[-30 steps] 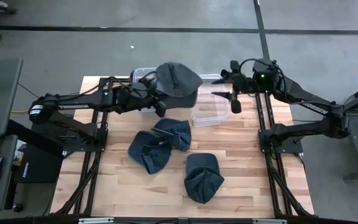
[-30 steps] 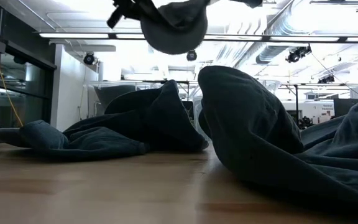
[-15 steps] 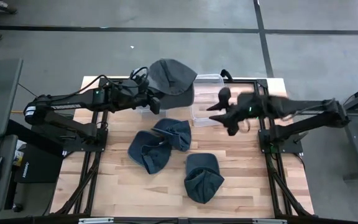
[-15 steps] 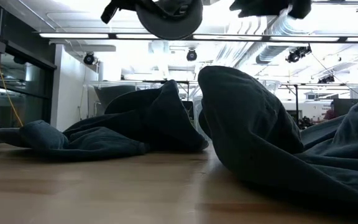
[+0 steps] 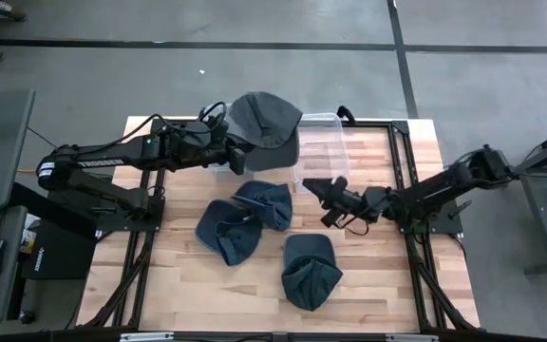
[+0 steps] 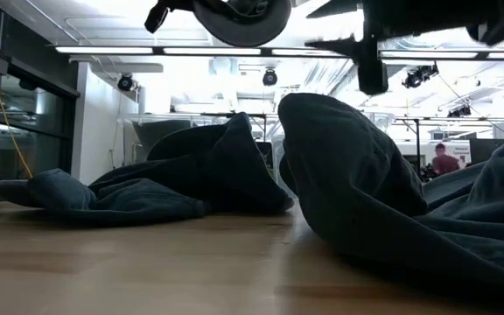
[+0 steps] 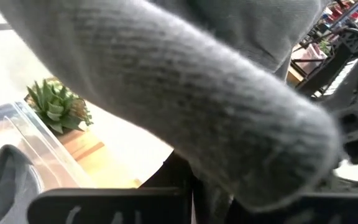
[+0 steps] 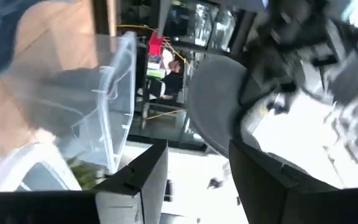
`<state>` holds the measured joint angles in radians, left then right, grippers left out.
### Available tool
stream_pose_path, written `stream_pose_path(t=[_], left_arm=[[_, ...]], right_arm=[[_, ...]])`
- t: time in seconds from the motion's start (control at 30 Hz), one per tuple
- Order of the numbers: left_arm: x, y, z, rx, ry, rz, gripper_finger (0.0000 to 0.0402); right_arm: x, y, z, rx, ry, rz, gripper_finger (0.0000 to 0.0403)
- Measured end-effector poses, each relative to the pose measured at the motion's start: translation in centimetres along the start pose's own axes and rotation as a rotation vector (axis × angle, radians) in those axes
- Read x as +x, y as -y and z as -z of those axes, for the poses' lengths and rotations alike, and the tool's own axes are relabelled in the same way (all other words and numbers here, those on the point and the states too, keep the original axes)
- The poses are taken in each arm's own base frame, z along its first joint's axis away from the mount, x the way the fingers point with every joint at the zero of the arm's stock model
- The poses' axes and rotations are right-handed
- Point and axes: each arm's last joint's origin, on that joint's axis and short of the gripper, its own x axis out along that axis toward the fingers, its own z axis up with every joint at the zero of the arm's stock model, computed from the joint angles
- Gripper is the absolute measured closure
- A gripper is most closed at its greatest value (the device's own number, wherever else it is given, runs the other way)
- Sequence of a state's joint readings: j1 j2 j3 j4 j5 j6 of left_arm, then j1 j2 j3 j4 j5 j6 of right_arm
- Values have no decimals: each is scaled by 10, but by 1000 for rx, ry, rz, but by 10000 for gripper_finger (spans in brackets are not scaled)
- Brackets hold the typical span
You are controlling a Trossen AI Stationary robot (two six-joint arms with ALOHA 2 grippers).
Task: Pick & Place hat
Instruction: Put the gray cap into the left transparent bin
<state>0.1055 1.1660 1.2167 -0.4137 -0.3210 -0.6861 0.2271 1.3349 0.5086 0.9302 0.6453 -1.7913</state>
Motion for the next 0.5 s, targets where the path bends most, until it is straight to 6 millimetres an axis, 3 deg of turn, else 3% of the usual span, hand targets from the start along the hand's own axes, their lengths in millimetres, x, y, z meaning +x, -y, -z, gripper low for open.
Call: stream_pose_path(t=[0.23, 0.5], left_arm=[[0, -1, 1, -15, -14, -4, 396], [0, -3, 6, -32, -69, -16, 396]], right_arm=[[19, -18, 0, -141, -31, -47, 238], [27, 1, 0, -128, -59, 21, 237]])
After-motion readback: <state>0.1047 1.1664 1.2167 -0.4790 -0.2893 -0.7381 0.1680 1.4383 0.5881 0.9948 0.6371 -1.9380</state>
